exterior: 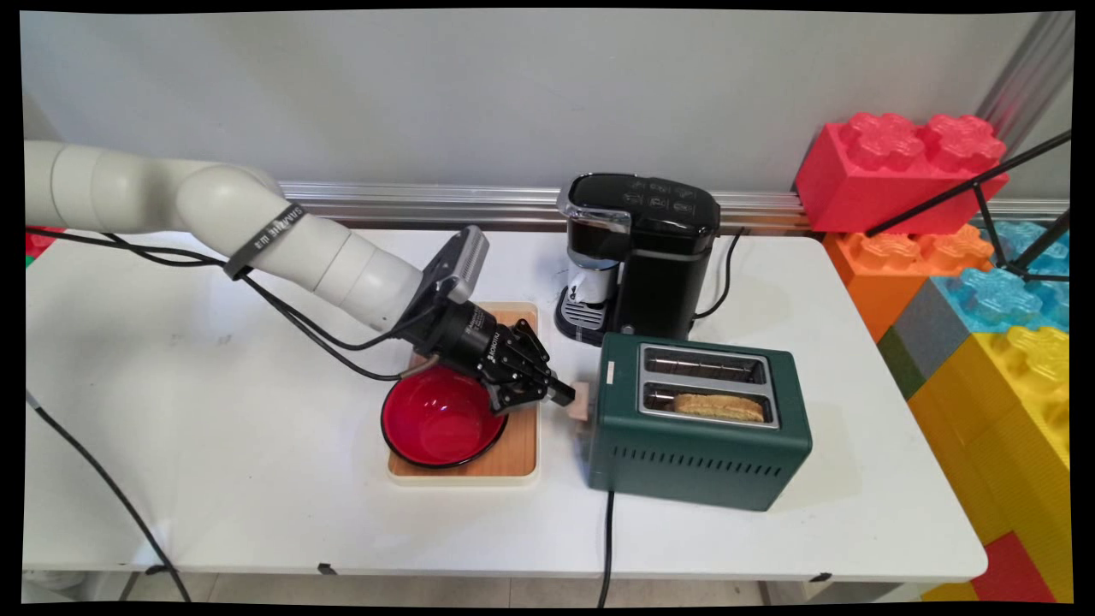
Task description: Press the toaster switch
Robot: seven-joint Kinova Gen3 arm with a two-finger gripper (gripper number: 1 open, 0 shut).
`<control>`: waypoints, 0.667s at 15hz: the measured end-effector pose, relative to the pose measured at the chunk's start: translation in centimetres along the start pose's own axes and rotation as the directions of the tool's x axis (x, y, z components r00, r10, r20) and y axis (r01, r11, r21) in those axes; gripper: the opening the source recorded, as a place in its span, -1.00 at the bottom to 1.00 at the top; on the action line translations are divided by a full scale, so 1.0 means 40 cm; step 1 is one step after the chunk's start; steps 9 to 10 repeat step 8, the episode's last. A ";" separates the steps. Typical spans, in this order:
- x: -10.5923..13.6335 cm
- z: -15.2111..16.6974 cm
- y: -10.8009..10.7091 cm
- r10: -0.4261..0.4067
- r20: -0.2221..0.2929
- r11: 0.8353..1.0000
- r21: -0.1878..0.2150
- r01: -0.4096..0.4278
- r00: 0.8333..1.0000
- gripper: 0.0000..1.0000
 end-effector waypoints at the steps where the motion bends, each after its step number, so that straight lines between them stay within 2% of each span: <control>1: -0.003 0.004 -0.001 0.000 0.000 1.000 0.000 0.000 1.000 -1.00; 10: -0.016 0.020 -0.003 0.002 0.004 1.000 0.000 -0.002 1.000 -1.00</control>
